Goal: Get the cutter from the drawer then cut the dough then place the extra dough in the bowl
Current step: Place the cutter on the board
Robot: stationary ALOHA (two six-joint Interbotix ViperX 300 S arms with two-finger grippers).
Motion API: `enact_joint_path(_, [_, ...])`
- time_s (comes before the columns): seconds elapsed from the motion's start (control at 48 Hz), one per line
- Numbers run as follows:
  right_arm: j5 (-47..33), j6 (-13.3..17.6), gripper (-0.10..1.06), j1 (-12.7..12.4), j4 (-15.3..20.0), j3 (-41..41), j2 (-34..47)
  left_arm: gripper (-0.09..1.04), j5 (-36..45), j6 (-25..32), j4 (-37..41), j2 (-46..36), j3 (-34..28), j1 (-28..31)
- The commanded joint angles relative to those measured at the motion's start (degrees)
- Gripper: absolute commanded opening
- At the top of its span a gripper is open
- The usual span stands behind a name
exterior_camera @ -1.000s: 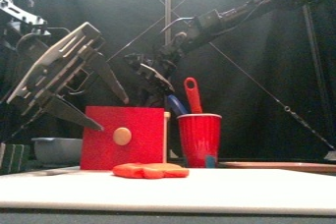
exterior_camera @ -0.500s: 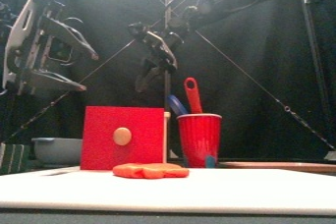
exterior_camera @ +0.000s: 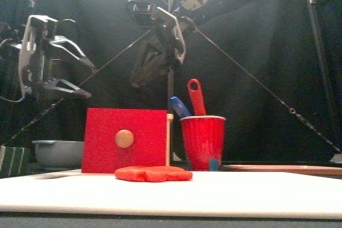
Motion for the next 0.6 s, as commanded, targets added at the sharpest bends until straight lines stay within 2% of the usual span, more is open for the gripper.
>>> enact_joint_path(0.021, [-0.6, -0.1, 0.73, 0.4, 0.4, -0.4, -0.6, 0.87, -0.2, 0.1, 0.4, -1.1, 0.2, 1.2])
enact_joint_path(0.354, [-1.1, 0.0, 0.82, 1.3, 1.5, -0.4, 1.3, 0.87, 1.0, 0.1, 0.2, -2.5, 1.1, 1.6])
enact_joint_path(0.604, [-0.9, 0.0, 0.82, 1.3, 0.8, -0.7, 4.2, 0.87, 2.3, 0.1, 0.2, -2.5, 1.1, 1.7])
